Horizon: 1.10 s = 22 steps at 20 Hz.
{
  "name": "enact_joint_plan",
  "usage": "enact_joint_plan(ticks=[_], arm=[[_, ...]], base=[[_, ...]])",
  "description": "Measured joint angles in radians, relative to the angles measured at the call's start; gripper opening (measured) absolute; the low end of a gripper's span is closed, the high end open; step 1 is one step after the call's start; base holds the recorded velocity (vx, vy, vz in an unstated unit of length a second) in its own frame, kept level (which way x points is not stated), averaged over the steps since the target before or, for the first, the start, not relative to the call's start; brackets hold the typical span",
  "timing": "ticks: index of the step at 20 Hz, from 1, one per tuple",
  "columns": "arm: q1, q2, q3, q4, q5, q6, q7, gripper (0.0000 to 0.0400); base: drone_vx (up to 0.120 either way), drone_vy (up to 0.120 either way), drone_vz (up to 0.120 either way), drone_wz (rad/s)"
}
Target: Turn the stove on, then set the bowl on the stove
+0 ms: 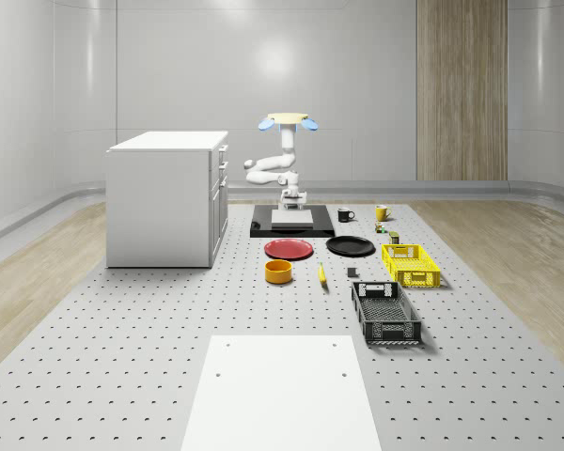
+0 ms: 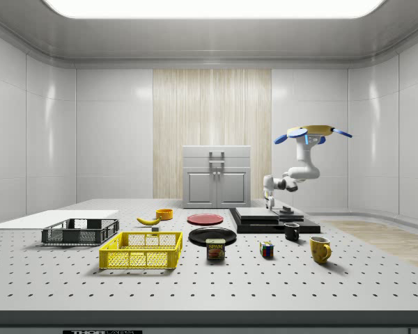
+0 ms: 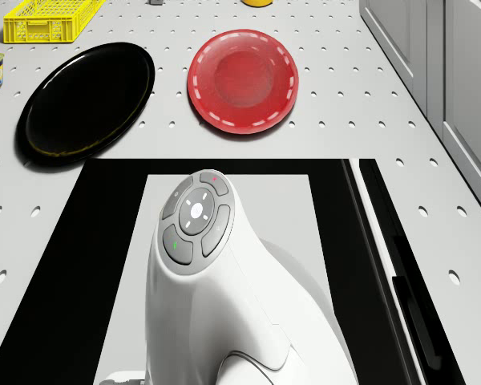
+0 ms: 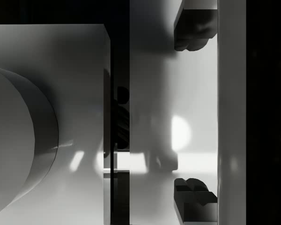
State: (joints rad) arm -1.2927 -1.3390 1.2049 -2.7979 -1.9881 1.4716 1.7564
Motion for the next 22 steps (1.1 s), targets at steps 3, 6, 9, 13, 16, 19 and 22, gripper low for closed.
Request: enact_joint_plan(ticks=[3,6,9,13,16,19,22], arm=[[-0.002,-0.005,0.001,0.0,0.002,0.004,0.002,0.04],[-0.004,-0.009,0.002,0.001,0.005,0.008,0.003,0.04],[-0.006,-0.013,0.003,0.001,0.007,0.012,0.005,0.04],[-0.008,-0.019,0.004,0.001,0.009,0.018,0.007,0.04],[-0.01,-0.023,0.005,0.002,0.011,0.021,0.008,0.04],[-0.011,-0.027,0.005,0.002,0.013,0.025,0.009,0.04],[-0.013,-0.031,0.006,0.002,0.015,0.028,0.011,0.04]], base=[[0.12,0.0,0.0,0.0],[0.12,0.0,0.0,0.0],[0.12,0.0,0.0,0.0],[0.12,0.0,0.0,0.0],[0.12,0.0,0.0,0.0],[0.12,0.0,0.0,0.0],[0.12,0.0,0.0,0.0]])
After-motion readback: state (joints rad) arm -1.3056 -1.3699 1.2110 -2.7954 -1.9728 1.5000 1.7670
